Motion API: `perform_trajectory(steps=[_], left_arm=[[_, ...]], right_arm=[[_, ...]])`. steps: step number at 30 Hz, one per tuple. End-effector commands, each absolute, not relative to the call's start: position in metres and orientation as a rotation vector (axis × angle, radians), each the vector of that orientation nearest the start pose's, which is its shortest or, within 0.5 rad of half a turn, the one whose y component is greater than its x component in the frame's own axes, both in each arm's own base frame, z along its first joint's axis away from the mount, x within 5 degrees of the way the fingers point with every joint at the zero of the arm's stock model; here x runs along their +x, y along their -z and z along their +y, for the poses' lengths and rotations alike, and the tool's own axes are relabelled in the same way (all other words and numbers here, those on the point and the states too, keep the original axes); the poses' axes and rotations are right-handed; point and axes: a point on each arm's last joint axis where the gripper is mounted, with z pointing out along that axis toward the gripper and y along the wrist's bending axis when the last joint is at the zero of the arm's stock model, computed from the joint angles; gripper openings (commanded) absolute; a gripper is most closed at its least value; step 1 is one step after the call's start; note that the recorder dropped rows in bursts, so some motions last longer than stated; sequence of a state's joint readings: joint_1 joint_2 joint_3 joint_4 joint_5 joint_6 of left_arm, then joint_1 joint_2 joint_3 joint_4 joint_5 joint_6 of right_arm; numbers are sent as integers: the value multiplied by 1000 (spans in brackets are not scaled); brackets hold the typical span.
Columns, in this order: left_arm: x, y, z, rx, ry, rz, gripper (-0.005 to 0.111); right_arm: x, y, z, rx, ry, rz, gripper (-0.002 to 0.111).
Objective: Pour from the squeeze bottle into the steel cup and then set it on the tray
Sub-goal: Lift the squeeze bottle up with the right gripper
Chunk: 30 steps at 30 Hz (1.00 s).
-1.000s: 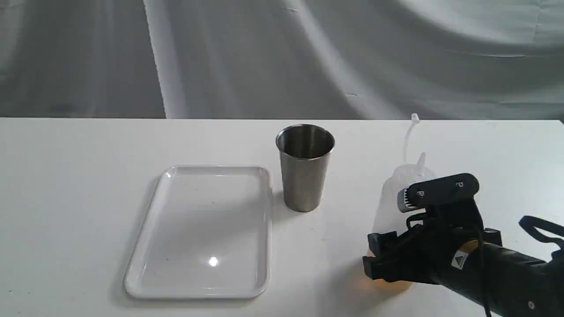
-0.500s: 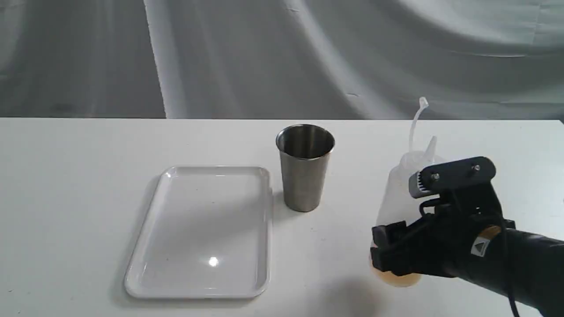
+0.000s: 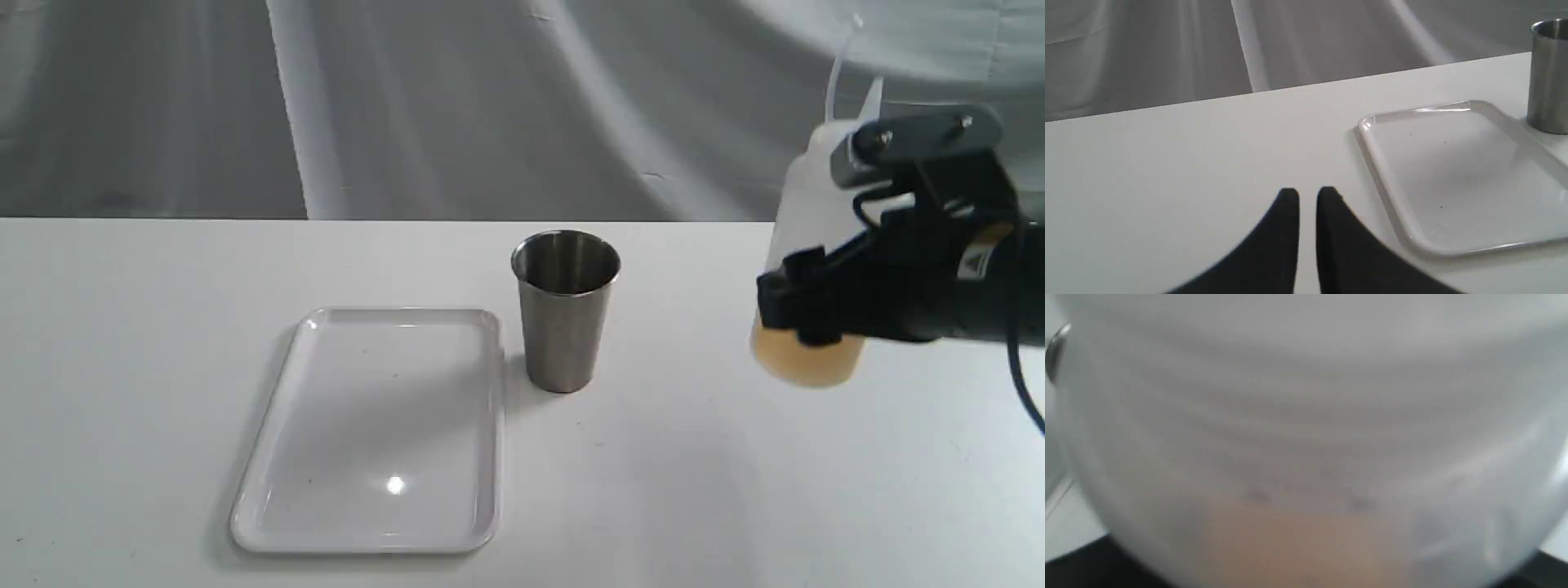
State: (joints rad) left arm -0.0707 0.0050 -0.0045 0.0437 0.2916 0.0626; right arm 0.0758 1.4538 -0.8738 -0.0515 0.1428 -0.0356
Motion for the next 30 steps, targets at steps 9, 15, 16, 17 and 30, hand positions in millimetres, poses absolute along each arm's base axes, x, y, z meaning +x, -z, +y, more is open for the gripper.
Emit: perform_trajectory(steps=[9,15,16,17,30], left_arm=[[55,-187,-3,147,-32,1762,8],[55,-187,-3,147,-32,1762,8],[55,-187,-3,147,-32,1762,8],[55,-187,-3,147,-32,1762,8],[55,-187,-3,147,-32,1762,8]], right_arm=[[335,-330,15,-382,347,2103,28],[361,-309,37,-494,587,2265,28],[364,-304,43,-517,602,2279,28],[367,-298,48,-550,613,2285,28],[379,-269,64,-614,602,2320,28]])
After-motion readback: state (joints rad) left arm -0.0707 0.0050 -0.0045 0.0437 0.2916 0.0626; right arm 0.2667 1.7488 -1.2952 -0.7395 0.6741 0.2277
